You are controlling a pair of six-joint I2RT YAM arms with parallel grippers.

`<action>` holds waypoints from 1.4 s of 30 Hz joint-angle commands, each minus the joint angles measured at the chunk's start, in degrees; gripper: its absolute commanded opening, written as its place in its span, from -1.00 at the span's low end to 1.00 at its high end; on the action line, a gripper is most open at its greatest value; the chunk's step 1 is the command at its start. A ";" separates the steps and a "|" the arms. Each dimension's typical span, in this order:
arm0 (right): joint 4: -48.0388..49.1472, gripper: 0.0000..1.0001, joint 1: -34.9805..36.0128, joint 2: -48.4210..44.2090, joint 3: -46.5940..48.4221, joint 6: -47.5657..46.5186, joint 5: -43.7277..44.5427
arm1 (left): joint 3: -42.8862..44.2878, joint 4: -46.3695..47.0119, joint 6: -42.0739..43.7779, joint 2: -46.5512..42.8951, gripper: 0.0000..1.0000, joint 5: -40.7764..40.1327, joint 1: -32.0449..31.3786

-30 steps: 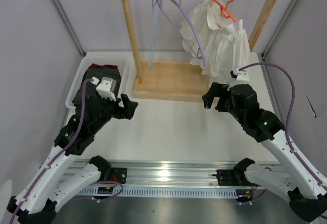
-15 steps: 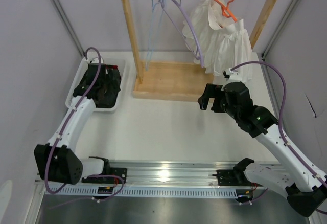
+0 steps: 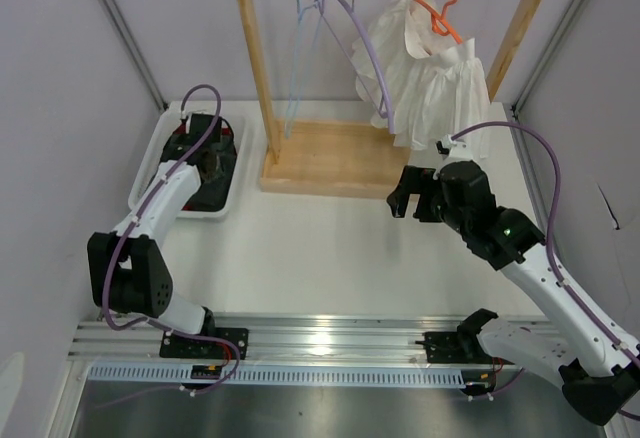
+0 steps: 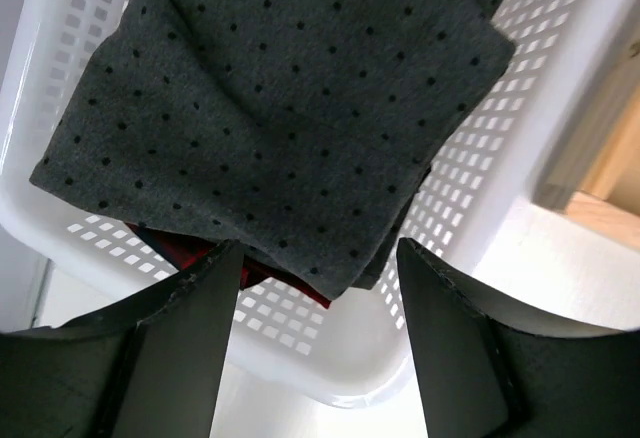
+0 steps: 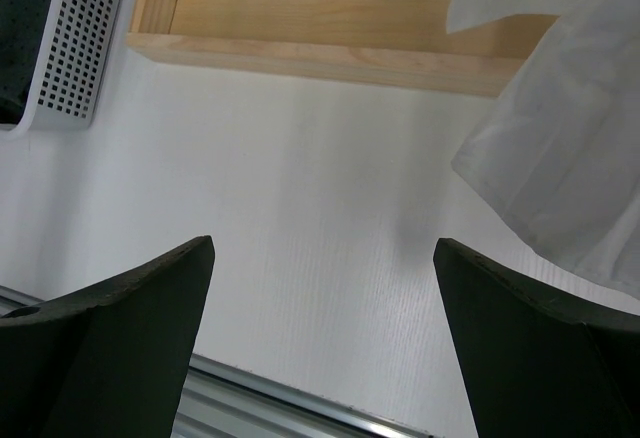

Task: Place the skirt on the hanger

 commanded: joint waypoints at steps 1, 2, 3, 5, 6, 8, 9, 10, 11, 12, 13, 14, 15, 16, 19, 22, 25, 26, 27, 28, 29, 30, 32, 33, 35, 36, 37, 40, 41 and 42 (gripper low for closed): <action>0.55 0.99 -0.31 -1.24 0.01 -0.42 -0.40 | 1.64 -1.61 2.39 0.57 0.38 -2.79 0.30; 0.64 0.99 -0.31 -1.33 -0.08 -0.25 -0.48 | 1.46 -1.62 2.21 0.66 0.37 -2.18 0.30; 0.90 0.99 -0.31 -1.24 -0.16 -0.24 -0.49 | 1.11 -1.44 1.95 0.66 0.37 -1.73 0.30; 1.17 0.99 -0.31 -1.33 -0.34 -0.24 -0.49 | -0.29 -0.48 1.86 0.57 0.38 -0.86 0.30; 1.25 0.99 -0.40 -1.33 -0.34 -0.16 -0.57 | -0.64 -0.47 1.86 0.92 0.37 -0.42 0.22; 1.34 0.99 -0.40 -1.24 -0.52 -0.07 -0.49 | -1.26 -0.30 2.12 1.27 0.37 -0.24 0.13; 1.43 0.99 -0.40 -1.41 -0.86 0.02 -0.49 | -1.52 0.05 2.21 1.62 0.37 0.11 0.04; 1.43 0.99 -0.40 -1.41 -1.04 0.11 -0.40 | -1.70 0.23 2.39 1.89 0.36 0.46 -0.05; 1.43 0.99 -0.40 -1.41 -1.13 0.19 -0.31 | -1.70 0.06 2.56 2.24 0.37 0.29 -0.31; 1.52 0.99 -0.48 -1.41 -1.48 0.28 -0.31 | -1.70 -0.73 2.56 3.02 0.37 0.03 -0.40; 1.69 0.99 -0.49 -1.59 -1.66 0.46 -0.22 | -1.79 -0.91 2.48 3.29 0.37 -0.23 -0.49; 1.87 0.99 -0.40 -1.85 -1.83 0.46 -0.31 | -2.05 -1.00 2.48 3.56 0.37 -0.58 -0.57; 2.04 0.99 -0.57 -1.94 -2.01 0.55 -0.40 | -2.40 -0.91 2.39 3.56 0.38 -0.59 -0.66; 2.13 0.99 -0.49 -2.03 -2.27 0.55 -0.31 | -2.67 -1.00 2.39 3.73 0.39 -0.59 -0.66; 1.87 0.99 -0.57 -1.77 -2.10 0.11 -0.57 | -3.46 -1.09 2.48 3.82 0.42 -1.55 -0.75; 2.13 0.99 -0.66 -1.59 -2.10 0.19 -0.84 | -4.07 -0.91 2.83 4.26 0.45 -2.95 -0.75; 2.57 0.99 -0.75 -1.33 -2.10 0.37 -1.54 | -4.07 -0.56 2.74 5.14 0.46 -3.75 -0.75; 2.66 0.99 -0.75 -1.24 -2.01 0.46 -1.63 | -3.73 -0.56 2.65 5.49 0.46 -4.62 -0.75; 2.75 0.99 -0.75 -1.15 -1.92 0.55 -1.80 | -3.37 -0.65 2.39 5.75 0.47 -5.06 -0.75; 2.84 0.99 -0.75 -1.15 -1.92 0.46 -1.80 | -3.02 -0.56 2.47 6.45 0.46 -5.50 -0.84; 2.84 0.99 -0.75 -1.06 -1.92 0.55 -1.80 | -2.93 -0.56 2.56 6.81 0.46 -6.29 -0.84; 2.92 0.99 -0.66 -0.98 -1.84 0.37 -1.89 | -2.41 -0.65 2.56 7.16 0.47 -6.65 -0.84; 2.92 0.99 -0.84 -0.97 -1.83 0.37 -1.89 | -1.97 -0.65 2.39 8.04 0.45 -7.61 -0.93; 3.01 0.99 -0.75 -0.89 -1.83 0.37 -1.89 | -1.70 -0.47 2.30 8.22 0.43 -7.44 -0.93; 3.01 0.99 -0.84 -0.71 -1.75 0.37 -2.07 | -0.82 -0.38 2.12 8.92 0.31 -7.35 -0.93; 3.01 0.99 -0.84 -0.71 -1.75 0.37 -1.98 | -0.13 -0.56 2.12 9.36 0.24 -7.35 -1.10; 2.92 0.99 -0.84 -0.80 -1.75 0.37 -1.89 | 0.49 -0.56 2.12 9.71 0.12 -7.35 -1.19; 2.92 0.99 -0.84 -0.97 -1.83 0.37 -1.89 | 2.07 -1.35 1.86 10.24 -0.43 -7.36 -1.45; 2.92 0.99 -0.84 -1.06 -1.83 0.46 -1.89 | 3.21 -1.35 1.86 10.15 -0.68 -7.18 -1.54; 2.84 0.99 -0.84 -1.06 -1.83 0.46 -1.98 | 3.66 -1.61 1.77 9.89 -0.78 -6.92 -1.72</action>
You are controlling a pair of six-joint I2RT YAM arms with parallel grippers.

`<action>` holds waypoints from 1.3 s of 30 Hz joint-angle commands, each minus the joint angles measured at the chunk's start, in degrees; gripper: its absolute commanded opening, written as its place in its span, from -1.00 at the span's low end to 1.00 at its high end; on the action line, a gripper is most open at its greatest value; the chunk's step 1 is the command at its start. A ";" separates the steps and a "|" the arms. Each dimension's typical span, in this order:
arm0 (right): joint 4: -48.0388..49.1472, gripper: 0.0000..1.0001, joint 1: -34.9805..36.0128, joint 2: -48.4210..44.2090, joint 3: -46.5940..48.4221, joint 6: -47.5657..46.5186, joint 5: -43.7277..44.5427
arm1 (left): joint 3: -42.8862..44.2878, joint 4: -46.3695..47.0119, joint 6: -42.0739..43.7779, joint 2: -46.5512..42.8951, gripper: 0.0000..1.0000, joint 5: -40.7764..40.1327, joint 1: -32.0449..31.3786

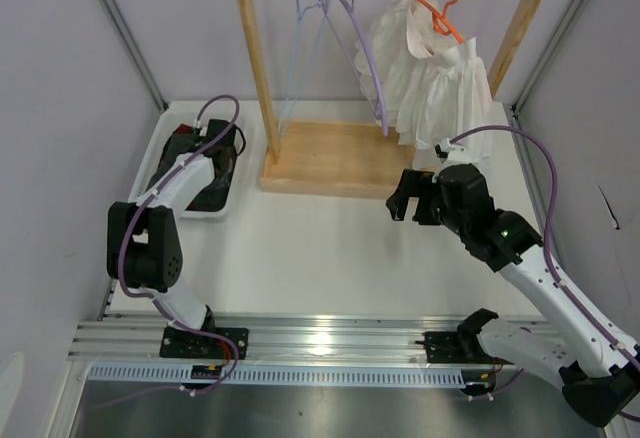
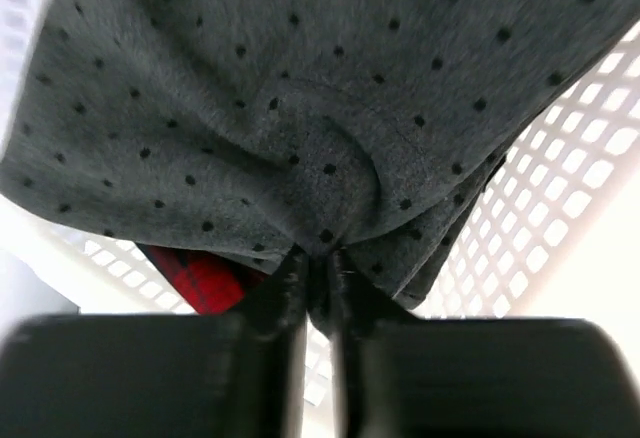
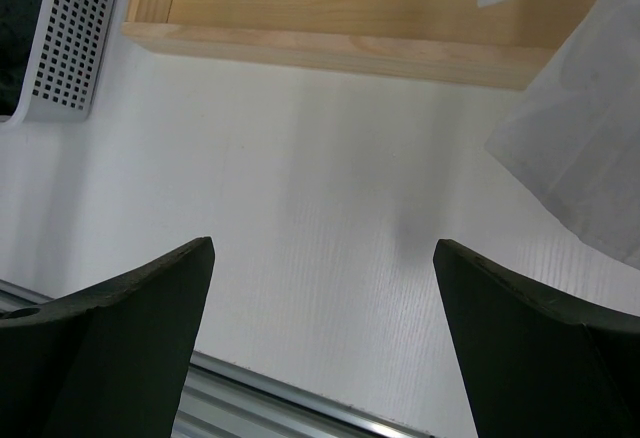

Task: Place the skirt on the hanger

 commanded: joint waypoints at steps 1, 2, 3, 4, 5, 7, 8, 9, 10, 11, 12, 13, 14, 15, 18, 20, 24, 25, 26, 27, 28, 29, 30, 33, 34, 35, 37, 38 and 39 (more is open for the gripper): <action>1.55 0.99 -0.27 -0.45 0.61 0.46 -0.41 | 4.49 -0.35 0.13 -0.62 -0.87 -0.51 -0.56; 1.63 0.99 -0.27 -0.36 0.61 0.37 -0.41 | 6.06 -0.52 0.13 -0.89 -1.00 -0.33 -0.65; 1.55 0.99 -0.18 -0.45 0.61 0.46 -0.49 | 6.60 -1.22 -0.22 -1.41 -1.00 -0.24 -0.73; 1.37 0.99 -0.27 -0.45 0.70 0.37 -0.49 | 7.21 -1.49 -0.22 -1.94 -1.00 0.19 -0.82; 1.37 0.99 -0.27 -0.54 0.70 0.37 -0.41 | 8.09 -1.75 -0.31 -2.47 -1.00 0.20 -1.00; 1.37 0.99 -0.27 -0.63 0.70 0.46 -0.40 | 10.28 -2.45 -0.83 -4.48 -1.00 0.37 -1.09; 1.46 0.99 -0.36 -0.71 0.61 0.37 -0.32 | 10.82 -2.81 -0.92 -5.19 -1.00 0.28 -1.09; 1.46 0.99 -0.36 -0.71 0.61 0.37 -0.40 | 12.74 -3.07 -1.01 -5.98 -1.00 0.11 -1.09; 1.46 0.99 -0.36 -0.71 0.61 0.28 -0.32 | 13.36 -3.60 -1.10 -6.68 -1.00 0.02 -1.09; 1.37 0.99 -0.36 -0.63 0.61 0.20 -0.40 | 14.07 -3.86 -1.10 -8.17 -1.00 -0.24 -1.09; 1.46 0.99 -0.36 -0.63 0.61 0.20 -0.41 | 15.90 -4.04 -1.01 -8.79 -1.00 -0.51 -1.09; 1.55 0.99 -0.36 -0.63 0.61 0.20 -0.49 | 16.79 -4.48 -0.92 -9.58 -1.00 -0.86 -1.09; 1.55 0.99 -0.36 -0.54 0.61 0.11 -0.49 | 17.41 -4.83 -0.57 -10.98 -1.00 -1.12 -1.09; 1.72 0.99 -0.36 -0.54 0.61 0.19 -0.49 | 18.89 -4.92 -0.40 -11.87 -1.00 -1.21 -1.09; 1.90 0.99 -0.44 -0.19 0.70 -0.07 -0.67 | 22.42 -5.27 0.22 -14.86 -1.00 -0.08 -1.09; 1.90 0.99 -0.44 0.16 0.79 -0.16 -0.84 | 24.61 -4.57 1.27 -16.53 -1.00 1.33 -1.09; 1.90 0.99 -0.44 0.78 1.05 -0.59 -0.58 | 29.18 -4.48 2.59 -20.13 -1.00 4.23 -1.09; 1.90 0.99 -0.53 0.87 1.05 -0.68 -0.58 | 30.15 -3.78 2.85 -20.92 -1.00 5.98 -1.09; 1.99 0.99 -0.53 0.95 1.05 -0.60 -0.49 | 31.03 -3.34 2.86 -21.80 -1.00 6.78 -1.09; 1.99 0.99 -0.62 0.95 1.14 -0.68 -0.49 | 31.47 -1.95 3.03 -22.50 -1.00 7.66 -1.09; 1.99 0.99 -0.62 1.22 1.14 -0.77 -0.49 | 31.74 -1.15 3.03 -24.08 -1.00 9.75 -1.17; 2.07 0.99 -0.62 1.39 1.14 -0.86 -0.41 | 32.26 -0.79 2.77 -24.70 -1.00 10.56 -1.17; 1.99 0.99 -0.71 1.48 1.14 -0.86 -0.41 | 33.83 -0.35 2.77 -25.14 -1.00 11.61 -1.17; 2.07 0.99 -0.79 1.66 0.97 -1.03 -0.05 | 35.51 1.66 3.03 -26.90 -1.00 17.40 -1.61; 2.07 0.99 -0.88 1.75 0.97 -1.12 -0.05 | 35.69 2.98 2.95 -27.95 -1.00 18.29 -1.96; 2.07 0.98 -0.88 1.75 0.88 -1.30 0.12 | 36.13 3.43 2.60 -28.31 -1.00 20.48 -2.23; 1.99 0.99 -0.97 1.75 0.96 -1.39 0.38 | 37.62 3.69 2.07 -28.84 -1.00 23.12 -3.02; 1.99 0.99 -1.15 1.66 0.97 -1.47 0.39 | 37.89 4.13 1.72 -29.53 -1.00 25.05 -4.33; 1.99 0.99 -1.15 1.57 0.88 -1.47 0.47 | 37.98 4.48 1.71 -29.89 -1.00 25.16 -5.30</action>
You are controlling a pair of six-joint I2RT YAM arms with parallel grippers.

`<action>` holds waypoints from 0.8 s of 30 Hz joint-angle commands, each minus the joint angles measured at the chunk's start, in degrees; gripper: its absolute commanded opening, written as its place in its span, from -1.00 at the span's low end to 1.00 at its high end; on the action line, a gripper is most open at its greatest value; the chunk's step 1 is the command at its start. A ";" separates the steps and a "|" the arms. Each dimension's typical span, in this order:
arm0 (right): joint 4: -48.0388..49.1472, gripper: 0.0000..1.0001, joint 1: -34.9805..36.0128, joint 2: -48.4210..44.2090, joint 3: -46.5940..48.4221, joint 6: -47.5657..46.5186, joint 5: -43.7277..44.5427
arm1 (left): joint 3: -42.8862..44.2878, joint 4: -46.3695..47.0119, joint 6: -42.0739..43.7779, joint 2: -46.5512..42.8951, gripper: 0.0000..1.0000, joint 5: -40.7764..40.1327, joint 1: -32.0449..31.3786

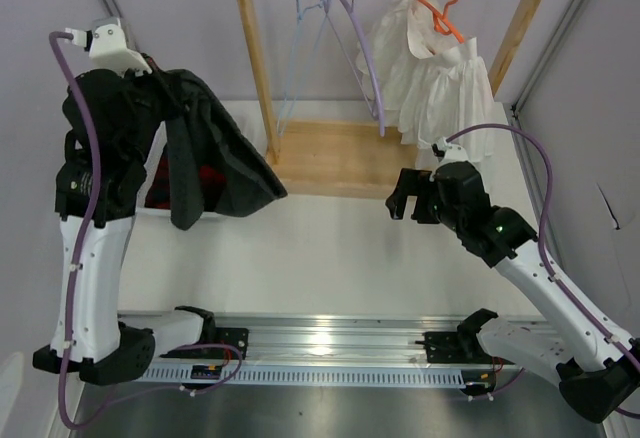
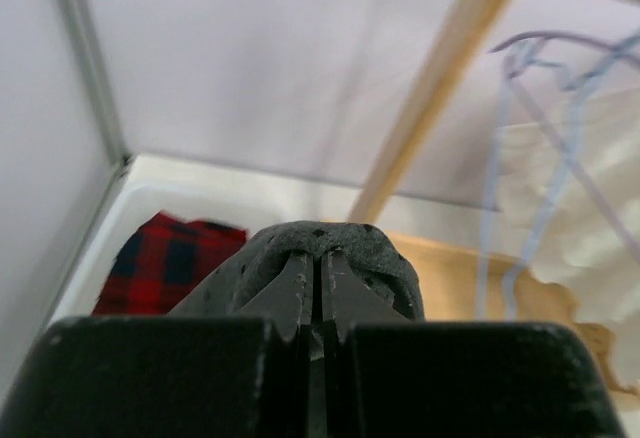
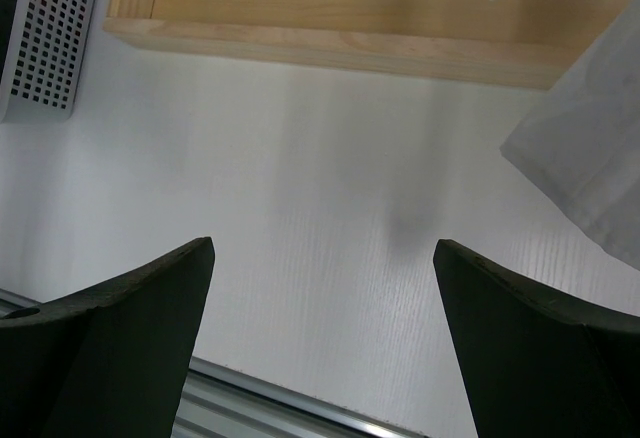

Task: Place the skirt on the hanger

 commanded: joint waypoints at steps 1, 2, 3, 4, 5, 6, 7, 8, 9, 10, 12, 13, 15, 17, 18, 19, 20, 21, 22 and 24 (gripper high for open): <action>1.85 0.99 -0.56 -0.31 0.79 -1.15 0.63 | 3.03 6.34 0.49 -2.61 -1.00 6.03 -3.53; 1.77 0.99 -0.73 -0.40 0.88 -1.15 0.63 | 3.12 6.95 1.54 -3.23 -1.00 5.60 -6.59; 1.85 0.98 -0.82 -0.40 0.88 -1.15 0.63 | 3.12 7.13 2.16 -3.32 -1.00 4.29 -8.01; 1.77 0.99 -0.82 -0.40 0.88 -1.23 0.54 | 3.20 7.31 2.86 -3.49 -1.00 4.01 -9.42; 1.85 0.99 -1.00 -0.48 0.79 -1.24 0.54 | 3.21 8.01 3.73 -3.84 -1.00 3.83 -11.78; 1.77 0.99 -1.08 -0.66 0.70 -1.32 0.54 | 3.38 8.62 3.92 -4.28 -1.00 3.05 -12.59; 1.85 0.99 -1.26 -0.75 0.70 -1.24 0.45 | 3.73 8.72 4.09 -4.37 -1.00 3.22 -13.12; 1.86 0.99 -1.26 -0.75 0.70 -1.24 0.54 | 4.08 8.80 3.92 -4.55 -1.00 3.65 -13.73; 1.86 0.99 -1.35 -0.84 0.61 -1.24 0.45 | 4.87 8.72 3.75 -4.64 -1.00 4.53 -14.00; 1.86 0.99 -1.35 -0.92 0.53 -1.24 0.45 | 4.61 8.54 3.74 -4.81 -1.00 4.97 -14.44; 1.68 0.99 -1.52 -1.10 0.61 -1.24 0.45 | 5.06 8.45 3.39 -5.34 -1.00 5.76 -15.49; 1.77 0.99 -1.52 -1.27 0.61 -1.32 0.45 | 5.14 8.63 2.96 -5.60 -1.00 7.07 -16.10; 1.85 0.99 -1.61 -1.63 0.61 -1.32 0.36 | 5.14 8.63 2.52 -5.96 -1.00 8.22 -16.72; 2.12 0.98 -1.61 -2.59 0.53 -1.41 -0.42 | 5.14 8.63 1.99 -6.05 -1.00 10.15 -17.69; 2.64 0.99 -1.70 -3.03 0.53 -1.32 -0.95 | 5.75 8.37 1.81 -5.78 -1.00 10.25 -18.13; 3.08 0.99 -1.70 -3.47 0.53 -1.41 -2.96 | 5.93 8.10 1.64 -5.52 -1.00 10.25 -18.65; 3.61 0.98 -1.61 -4.69 0.61 -1.85 -4.80 | 6.45 7.58 1.63 -5.00 -1.00 9.64 -19.79; 5.18 0.93 -1.61 -5.23 0.70 -1.94 -6.74 | 6.46 7.49 1.72 -4.82 -1.00 9.02 -20.50; 6.24 0.89 -1.61 -5.93 0.53 -1.94 -11.63 | 6.11 7.57 1.81 -4.64 -1.00 8.24 -21.29; 10.02 0.80 -1.18 -7.69 0.09 -0.63 -16.14 | 5.76 7.57 2.42 -4.03 -1.00 5.95 -23.57</action>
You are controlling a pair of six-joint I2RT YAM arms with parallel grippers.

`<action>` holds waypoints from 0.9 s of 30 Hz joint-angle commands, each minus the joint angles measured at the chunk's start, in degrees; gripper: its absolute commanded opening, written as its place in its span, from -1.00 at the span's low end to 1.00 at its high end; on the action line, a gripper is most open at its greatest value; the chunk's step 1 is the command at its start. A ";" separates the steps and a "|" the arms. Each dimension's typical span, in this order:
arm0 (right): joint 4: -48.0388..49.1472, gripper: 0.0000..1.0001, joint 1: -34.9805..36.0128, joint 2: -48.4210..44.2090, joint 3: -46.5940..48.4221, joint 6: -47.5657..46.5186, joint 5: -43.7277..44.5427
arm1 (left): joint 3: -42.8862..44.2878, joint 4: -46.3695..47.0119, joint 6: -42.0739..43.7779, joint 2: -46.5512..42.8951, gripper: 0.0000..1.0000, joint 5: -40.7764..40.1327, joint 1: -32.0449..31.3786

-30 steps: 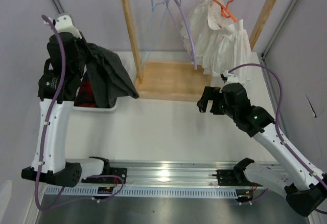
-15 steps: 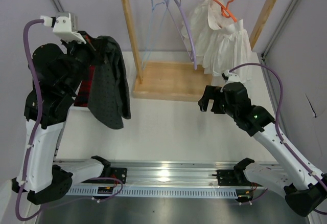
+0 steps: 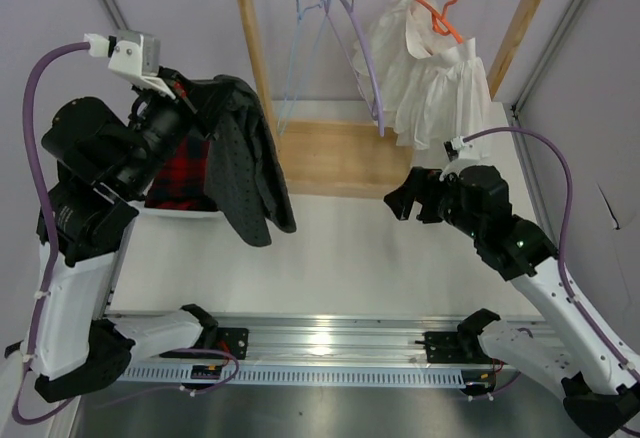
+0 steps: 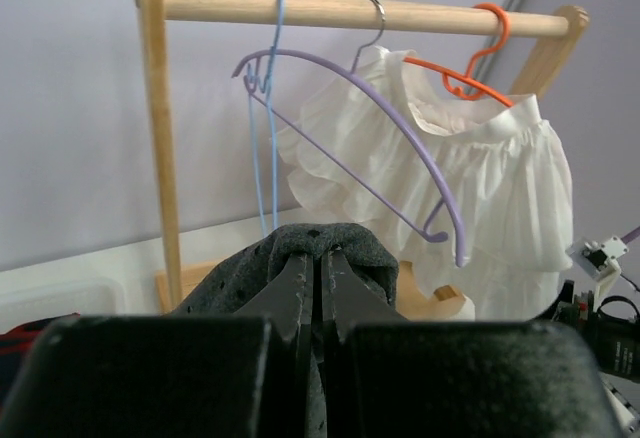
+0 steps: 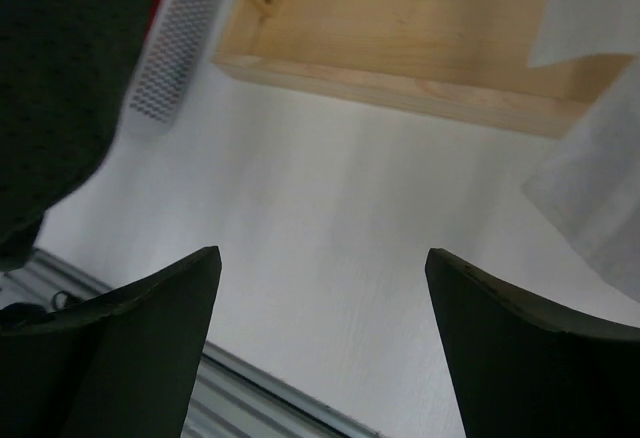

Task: Place the skirt on the hanger

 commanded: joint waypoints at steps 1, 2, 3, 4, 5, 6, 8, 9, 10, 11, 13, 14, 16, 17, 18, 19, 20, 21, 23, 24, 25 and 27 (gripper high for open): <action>8.38 0.78 1.03 -3.21 -0.02 1.08 -11.71 | 0.95 4.43 0.22 0.81 -1.00 -1.92 -3.12; 9.44 0.76 3.21 -3.30 -0.02 1.79 -12.08 | 0.42 5.04 0.39 0.81 -1.00 -2.80 -4.43; 11.10 0.75 4.98 -3.21 0.06 3.27 -11.74 | 0.07 5.30 0.39 0.81 -1.00 -3.94 -4.97; 11.64 0.75 6.99 -2.95 0.15 3.72 -9.65 | -0.29 5.39 0.39 0.98 -1.00 -4.39 -5.41; 12.34 0.74 9.54 -2.69 0.33 4.07 -7.71 | -0.29 5.48 0.48 1.07 -1.00 -4.74 -6.46; 13.74 0.73 15.13 -2.16 0.33 4.60 -5.43 | 0.23 5.48 0.66 1.42 -1.00 -5.53 -6.90; 15.77 0.74 20.79 -1.20 0.24 4.87 2.03 | -0.20 5.57 1.10 1.77 -1.00 -6.41 -8.30; 16.30 0.74 25.16 -0.06 0.33 5.30 3.89 | -0.29 5.48 1.27 2.04 -1.00 -6.94 -8.66; 17.09 0.74 27.21 0.47 0.24 5.92 7.13 | -0.29 5.57 1.45 2.21 -1.00 -7.11 -9.01; 18.49 0.74 28.88 1.09 0.15 6.27 8.55 | -0.20 5.48 1.54 2.30 -1.00 -7.38 -9.71; 19.55 0.74 33.37 2.75 0.24 7.06 13.37 | -0.29 5.48 1.89 2.65 -1.00 -7.90 -10.24; 20.52 0.74 34.60 3.28 0.41 7.07 14.88 | -0.20 5.48 1.89 2.74 -1.00 -8.17 -10.59; 20.70 0.74 37.58 5.12 1.29 7.33 19.60 | -0.29 5.39 1.98 2.92 -1.00 -8.26 -10.86; 19.92 0.75 38.21 5.74 1.73 8.20 21.38 | -0.20 5.39 2.06 2.83 -1.00 -8.35 -11.04; 19.65 0.76 38.65 6.45 1.99 8.47 22.62 | -0.46 5.48 1.98 2.83 -1.00 -8.35 -11.12; 19.39 0.76 38.74 7.85 2.35 8.82 23.76 | -0.47 5.48 2.06 2.74 -1.00 -8.35 -11.21; 19.21 0.76 38.74 8.38 2.78 9.61 24.29 | -0.81 5.66 2.06 2.74 -1.00 -8.17 -11.39; 19.12 0.75 38.74 8.82 2.96 10.14 24.99 | -0.64 5.57 1.98 2.74 -1.00 -8.08 -11.48; 17.55 0.72 38.74 10.83 4.19 11.28 27.19 | -0.64 5.66 1.98 2.92 -1.00 -8.08 -11.74; 17.10 0.69 38.74 11.46 4.54 11.89 27.89 | -0.55 5.74 1.89 2.92 -1.00 -8.00 -11.91; 16.75 0.65 38.74 11.81 4.72 12.42 29.12 | -0.55 5.75 1.98 2.92 -1.00 -7.91 -12.00; 15.61 0.52 38.83 12.08 4.90 14.09 31.75 | -0.64 5.75 1.98 2.92 -1.00 -7.91 -12.35</action>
